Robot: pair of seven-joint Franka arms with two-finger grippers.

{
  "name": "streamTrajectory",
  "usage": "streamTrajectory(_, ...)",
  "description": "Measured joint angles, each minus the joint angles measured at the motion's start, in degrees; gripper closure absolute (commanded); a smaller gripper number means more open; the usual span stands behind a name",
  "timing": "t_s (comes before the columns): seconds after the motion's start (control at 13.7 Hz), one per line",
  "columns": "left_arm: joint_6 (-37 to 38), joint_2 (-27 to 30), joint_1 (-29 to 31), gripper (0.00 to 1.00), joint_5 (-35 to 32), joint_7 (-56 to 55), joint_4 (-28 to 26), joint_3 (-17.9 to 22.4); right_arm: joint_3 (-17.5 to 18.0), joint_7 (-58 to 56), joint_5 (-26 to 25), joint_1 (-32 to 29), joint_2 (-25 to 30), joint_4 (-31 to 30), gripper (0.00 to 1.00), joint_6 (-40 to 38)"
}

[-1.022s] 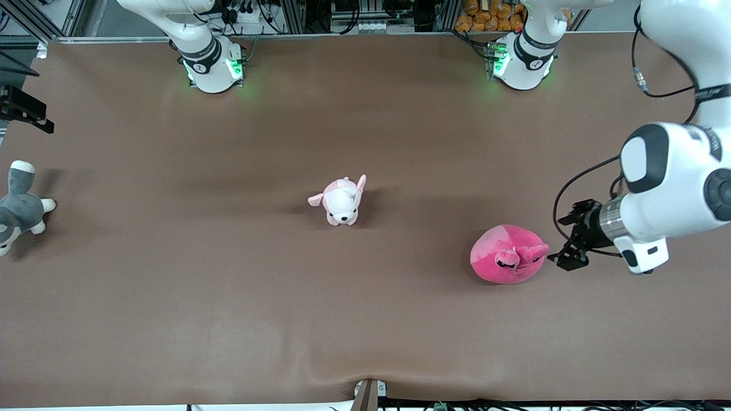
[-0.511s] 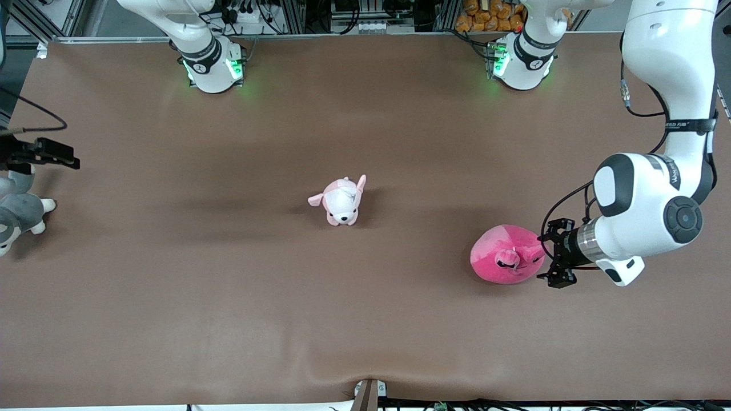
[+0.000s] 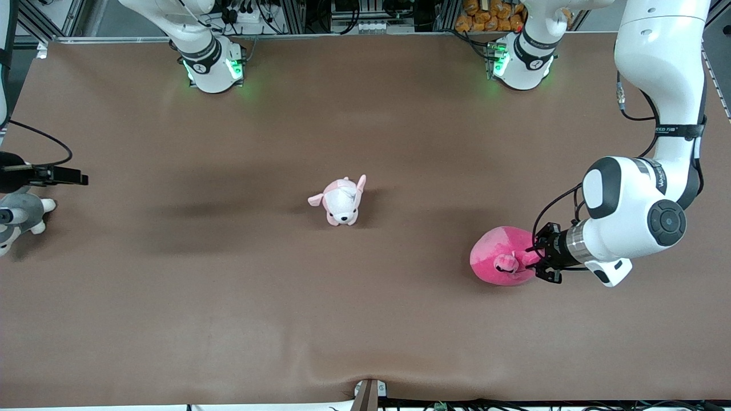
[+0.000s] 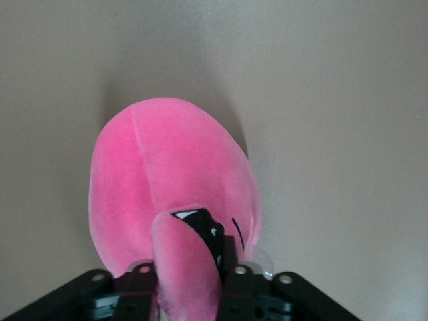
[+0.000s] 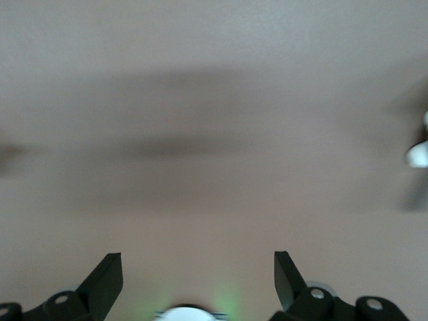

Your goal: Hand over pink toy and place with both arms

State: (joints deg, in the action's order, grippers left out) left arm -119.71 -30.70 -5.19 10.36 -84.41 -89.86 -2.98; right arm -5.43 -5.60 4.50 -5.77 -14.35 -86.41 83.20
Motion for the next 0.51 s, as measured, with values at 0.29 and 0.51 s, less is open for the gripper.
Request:
streamTrajectory(0.29,-0.1,2.7,-1.1,1.0,0.0,-0.3,0.8,-0.1,0.8,21.6,15.2,2.6,0.0,0.7,0.0,-5.5)
streamTrajectory(0.51,0.1,7.3,-4.1,1.0,-0.3,-4.2,1.1,-0.2,0.9,38.3,25.1,4.5,0.0,1.0,0.0,-5.7)
